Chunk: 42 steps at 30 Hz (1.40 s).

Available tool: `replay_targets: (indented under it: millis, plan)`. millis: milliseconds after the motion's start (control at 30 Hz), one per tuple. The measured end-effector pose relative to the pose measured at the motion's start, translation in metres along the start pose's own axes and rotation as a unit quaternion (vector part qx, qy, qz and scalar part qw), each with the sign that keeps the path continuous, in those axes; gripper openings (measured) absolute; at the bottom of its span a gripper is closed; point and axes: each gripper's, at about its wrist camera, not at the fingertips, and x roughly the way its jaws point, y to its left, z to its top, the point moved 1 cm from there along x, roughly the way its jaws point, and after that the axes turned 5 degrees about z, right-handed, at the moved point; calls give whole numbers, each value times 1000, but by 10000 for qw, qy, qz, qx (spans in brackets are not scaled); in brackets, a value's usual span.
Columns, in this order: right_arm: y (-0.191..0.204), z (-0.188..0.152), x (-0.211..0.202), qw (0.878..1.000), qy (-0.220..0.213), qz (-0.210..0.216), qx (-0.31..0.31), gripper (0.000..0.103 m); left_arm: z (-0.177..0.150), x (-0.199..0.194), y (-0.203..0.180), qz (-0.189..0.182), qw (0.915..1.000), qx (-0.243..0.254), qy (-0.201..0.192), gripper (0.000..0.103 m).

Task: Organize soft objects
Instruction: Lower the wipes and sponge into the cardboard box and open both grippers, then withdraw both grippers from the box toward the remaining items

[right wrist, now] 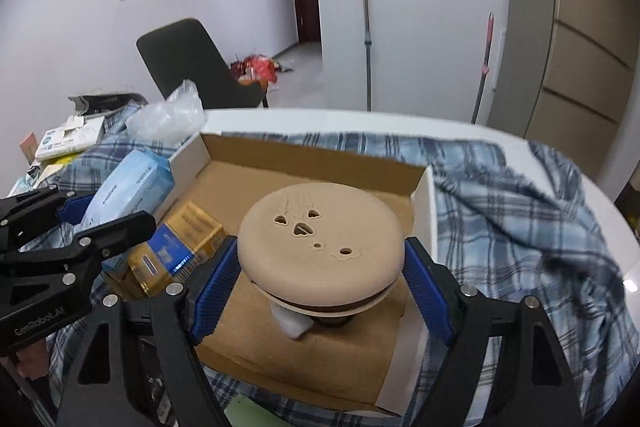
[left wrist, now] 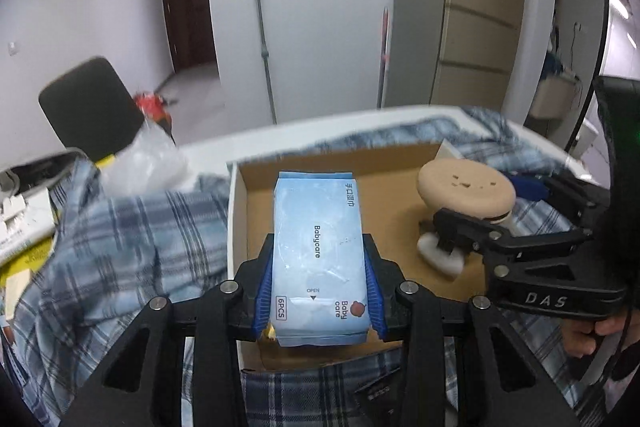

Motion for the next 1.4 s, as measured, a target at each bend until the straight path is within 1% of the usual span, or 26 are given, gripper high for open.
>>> replay_targets:
  millis: [133, 167, 200, 267, 300, 333, 367, 433, 500, 633, 733, 833, 900, 967, 1033, 1133, 1200, 1300, 1400]
  plan:
    - [-2, -5, 8, 9999, 99, 8, -25, 80, -10, 14, 7, 58, 9995, -103, 290, 40]
    - [-2, -5, 9, 9999, 117, 8, -37, 80, -12, 17, 9, 13, 9992, -118, 373, 40]
    - [-1, -6, 9, 9999, 136, 11, -53, 81, -14, 17, 9, 0, 9992, -124, 392, 43]
    - [3, -7, 10, 9998, 171, 22, -98, 82, -16, 16, 10, 76, 9992, -104, 381, 60]
    - [4, -7, 11, 9997, 192, 21, -130, 82, -15, 16, 10, 79, 9993, -83, 366, 79]
    - [5, -8, 11, 9997, 193, 25, -161, 82, -15, 15, 10, 79, 9994, -74, 341, 89]
    - [5, -7, 11, 9997, 153, 41, -182, 84, -12, 14, 9, 64, 9995, -88, 313, 89]
    - [5, -6, 6, 9997, 45, -23, -223, 91, -11, 8, 11, 13, 9998, -159, 107, 89]
    - [4, -3, -3, 9997, -112, -51, -209, 92, -7, 2, 10, 85, 9999, -136, -4, 89]
    - [2, 7, -22, 9994, -334, -45, -86, 92, -1, -16, 15, 101, 9990, -309, -314, 89]
    - [3, 17, -46, 9985, -536, 69, 32, 92, 6, -40, 13, 185, 9973, -266, -662, 89]
    - [3, 21, -75, 9966, -770, 235, 191, 92, 14, -71, 10, 167, 9944, -253, -1010, 89]
    - [8, 20, -95, 9954, -948, 152, 67, 92, 16, -94, 11, 102, 9920, -330, -1210, 89]
    - [14, 19, -114, 9937, -1120, 38, -73, 92, 17, -116, 11, 127, 9889, -343, -1442, 89]
    - [20, 14, -133, 9914, -1302, 8, -143, 92, 14, -142, 10, 137, 9844, -348, -1718, 89]
    - [29, 4, -155, 9889, -1473, 6, -195, 92, 6, -170, 9, 12, 9800, -344, -1960, 89]
    - [38, -6, -169, 9874, -1556, 10, -285, 92, -5, -189, 6, -32, 9769, -337, -2111, 89]
    - [48, -23, -184, 9859, -1636, 17, -347, 92, -20, -203, 3, -77, 9741, -363, -2231, 89]
    - [55, -40, -191, 9862, -1614, 103, -352, 92, -36, -214, 2, -64, 9730, -386, -2276, 89]
